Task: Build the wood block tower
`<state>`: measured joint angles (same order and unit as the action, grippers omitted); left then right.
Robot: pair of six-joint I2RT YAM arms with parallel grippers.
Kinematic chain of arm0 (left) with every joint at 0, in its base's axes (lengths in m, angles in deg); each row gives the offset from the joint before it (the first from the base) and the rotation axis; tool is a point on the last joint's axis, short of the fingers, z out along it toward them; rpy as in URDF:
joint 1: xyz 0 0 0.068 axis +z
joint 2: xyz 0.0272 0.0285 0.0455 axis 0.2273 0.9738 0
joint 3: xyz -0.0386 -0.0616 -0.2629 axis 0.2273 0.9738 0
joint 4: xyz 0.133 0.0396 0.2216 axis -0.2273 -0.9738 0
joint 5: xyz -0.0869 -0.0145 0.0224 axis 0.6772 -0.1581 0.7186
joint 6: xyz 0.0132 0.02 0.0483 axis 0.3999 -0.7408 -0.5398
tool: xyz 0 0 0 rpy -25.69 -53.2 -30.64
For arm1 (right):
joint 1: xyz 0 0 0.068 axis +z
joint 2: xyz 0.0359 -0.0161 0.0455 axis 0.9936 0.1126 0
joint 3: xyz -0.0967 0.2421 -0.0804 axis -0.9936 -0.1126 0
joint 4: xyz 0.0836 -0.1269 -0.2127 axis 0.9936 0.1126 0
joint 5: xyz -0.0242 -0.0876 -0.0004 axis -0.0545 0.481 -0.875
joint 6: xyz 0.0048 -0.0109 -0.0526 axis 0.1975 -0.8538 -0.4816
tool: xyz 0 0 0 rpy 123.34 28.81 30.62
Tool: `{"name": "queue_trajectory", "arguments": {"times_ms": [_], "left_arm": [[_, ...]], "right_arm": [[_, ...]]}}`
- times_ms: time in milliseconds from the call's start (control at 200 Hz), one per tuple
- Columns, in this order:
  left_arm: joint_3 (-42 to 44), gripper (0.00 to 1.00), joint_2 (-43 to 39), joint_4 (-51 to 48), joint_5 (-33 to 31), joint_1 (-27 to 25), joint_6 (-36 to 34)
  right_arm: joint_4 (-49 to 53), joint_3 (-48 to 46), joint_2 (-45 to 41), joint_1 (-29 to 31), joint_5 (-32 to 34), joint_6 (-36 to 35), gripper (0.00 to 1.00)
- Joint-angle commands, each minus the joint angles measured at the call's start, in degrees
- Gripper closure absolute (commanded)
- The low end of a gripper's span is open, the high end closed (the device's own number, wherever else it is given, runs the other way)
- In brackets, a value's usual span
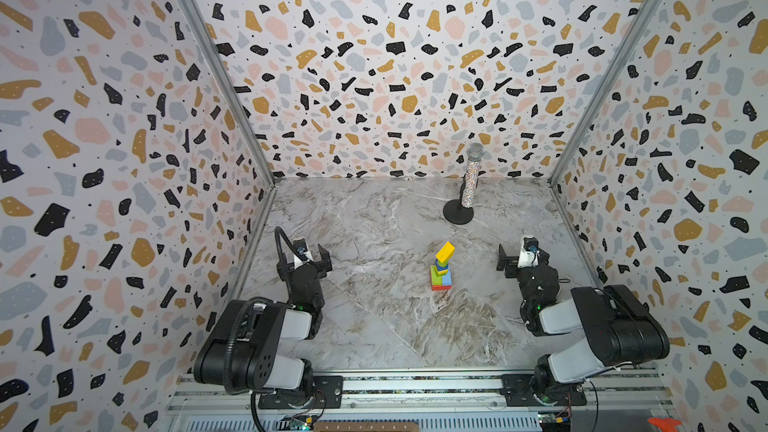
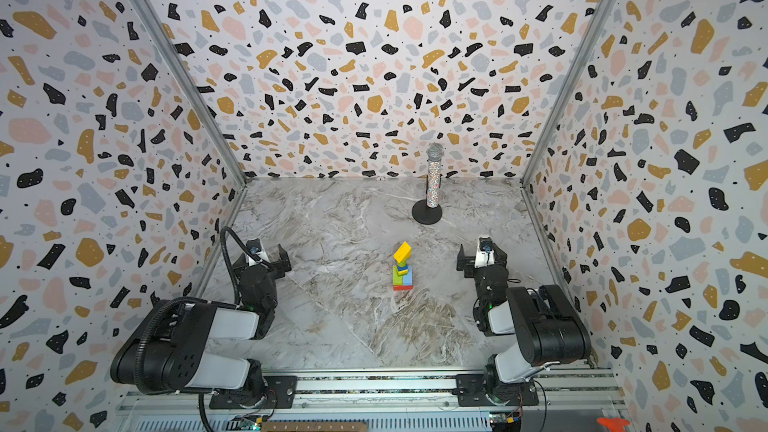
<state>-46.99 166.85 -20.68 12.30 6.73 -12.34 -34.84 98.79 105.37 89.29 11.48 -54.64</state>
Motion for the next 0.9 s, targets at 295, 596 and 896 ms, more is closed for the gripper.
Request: {"name": "queue_trajectory", "arguments": {"times_ms": [295, 596, 896], "left_arm": [[15.3, 0.00, -6.6, 25.8, -2.6, 0.3, 2.0], [2.4, 0.00, -1.1, 7.2, -3.9, 0.2, 2.4], [0.2, 0.00, -0.7, 3.1, -2.8, 0.4, 1.9]], "right_arm": [[-28.1, -13.3, 1.1, 0.5, 2.2, 0.5, 0.01], [0.6, 0.8, -1.4, -2.3, -8.9, -0.2, 0.01], [2.8, 1.6, -1.0, -2.6, -10.0, -0.1, 0.01]]}}
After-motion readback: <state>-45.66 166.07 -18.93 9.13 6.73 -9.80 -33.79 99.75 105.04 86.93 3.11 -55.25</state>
